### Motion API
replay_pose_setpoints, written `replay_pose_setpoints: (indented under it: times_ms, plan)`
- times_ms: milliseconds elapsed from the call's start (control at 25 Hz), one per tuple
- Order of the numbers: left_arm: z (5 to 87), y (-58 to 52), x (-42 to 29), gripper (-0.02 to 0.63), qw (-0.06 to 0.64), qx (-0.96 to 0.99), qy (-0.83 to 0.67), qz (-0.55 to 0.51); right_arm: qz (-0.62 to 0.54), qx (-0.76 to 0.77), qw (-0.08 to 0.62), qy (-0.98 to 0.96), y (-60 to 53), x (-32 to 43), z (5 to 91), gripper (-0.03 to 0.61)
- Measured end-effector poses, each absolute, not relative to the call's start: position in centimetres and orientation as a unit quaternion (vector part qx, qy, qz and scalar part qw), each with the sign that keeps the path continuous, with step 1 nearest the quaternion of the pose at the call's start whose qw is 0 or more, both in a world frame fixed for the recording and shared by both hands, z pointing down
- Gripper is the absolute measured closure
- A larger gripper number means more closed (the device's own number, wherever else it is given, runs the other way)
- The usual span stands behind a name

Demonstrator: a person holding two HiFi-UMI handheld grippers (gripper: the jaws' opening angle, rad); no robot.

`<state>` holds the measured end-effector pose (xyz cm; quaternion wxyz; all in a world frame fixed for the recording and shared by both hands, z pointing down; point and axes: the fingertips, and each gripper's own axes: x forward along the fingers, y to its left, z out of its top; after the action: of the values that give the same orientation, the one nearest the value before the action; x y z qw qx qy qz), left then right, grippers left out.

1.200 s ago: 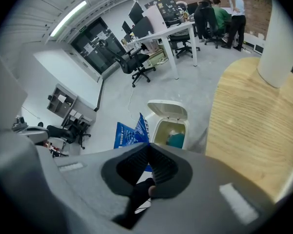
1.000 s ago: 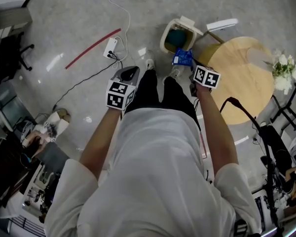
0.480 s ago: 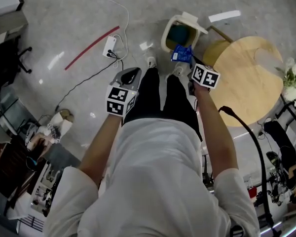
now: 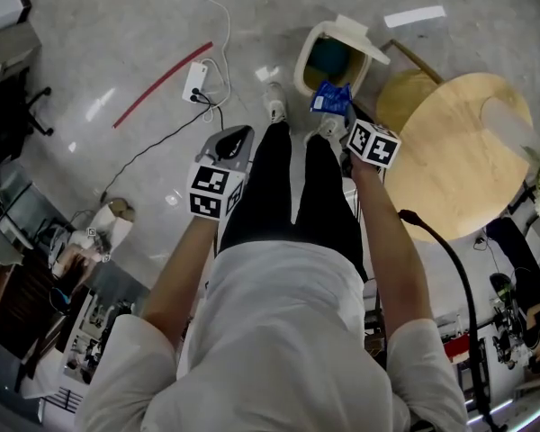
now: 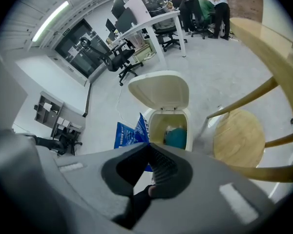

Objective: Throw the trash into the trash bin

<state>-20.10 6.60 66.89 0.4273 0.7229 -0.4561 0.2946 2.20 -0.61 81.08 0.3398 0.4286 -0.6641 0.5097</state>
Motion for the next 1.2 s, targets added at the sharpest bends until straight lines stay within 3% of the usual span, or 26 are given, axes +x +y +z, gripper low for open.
replay_pose_setpoints:
  times_ms: [1200]
  plan:
    - [81.1,9.9,-17.7,0.611,0.455,0.716,-0.423,0.317,0.518,0.478,0.309,-0.639,-0.4,3.8,97.8,0.572]
